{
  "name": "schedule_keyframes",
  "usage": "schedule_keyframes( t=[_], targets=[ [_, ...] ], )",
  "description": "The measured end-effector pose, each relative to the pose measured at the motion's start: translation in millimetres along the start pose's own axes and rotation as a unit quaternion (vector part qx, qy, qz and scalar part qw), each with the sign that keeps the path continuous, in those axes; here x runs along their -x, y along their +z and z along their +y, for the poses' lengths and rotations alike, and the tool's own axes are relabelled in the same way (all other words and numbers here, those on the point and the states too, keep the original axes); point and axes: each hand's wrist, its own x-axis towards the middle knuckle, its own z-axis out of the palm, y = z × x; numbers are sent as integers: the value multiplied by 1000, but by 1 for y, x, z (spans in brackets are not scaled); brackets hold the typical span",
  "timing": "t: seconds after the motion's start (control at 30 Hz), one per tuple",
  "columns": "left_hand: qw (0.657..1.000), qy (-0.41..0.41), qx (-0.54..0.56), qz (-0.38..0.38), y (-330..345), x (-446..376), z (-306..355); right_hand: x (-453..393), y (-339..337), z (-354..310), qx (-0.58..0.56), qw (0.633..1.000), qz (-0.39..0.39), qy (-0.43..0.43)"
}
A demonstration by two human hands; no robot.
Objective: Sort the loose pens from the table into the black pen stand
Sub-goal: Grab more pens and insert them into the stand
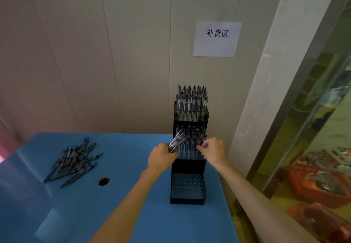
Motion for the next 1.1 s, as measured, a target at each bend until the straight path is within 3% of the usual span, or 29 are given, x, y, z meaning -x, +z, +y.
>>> schedule_keyframes(
  t=[0.1,0.17,0.27,0.43,0.73,0.8,0.9,1.0,1.1],
  targets=[
    [1000,-1,-3,1,2,-1,3,7,-4,-13,-129,988,-80,37],
    [1000,-1,-3,5,5,-1,6,14,-9,-26,-261,951,-153,61],
    [1000,6,-10,4,9,-1,11,22,-12,-42,-332,919,-204,58],
    [1000,21,-3,1,15,-1,16,22,-10,-48,-337,926,-159,61],
    [1000,18,-11,4,11,-9,18,15,-6,-43,-410,900,-98,106],
    [1000,16,-14,0,11,-10,18,13,-6,-41,-352,933,-48,63],
    [1000,12,-14,-1,10,-12,17,13,-9,-37,-148,986,27,-78],
    [1000,18,6,-3,10,-14,19,12,-11,-32,29,971,48,-234],
    [999,32,20,-8,11,-15,22,10,-11,-31,61,958,37,-277]
  ],
)
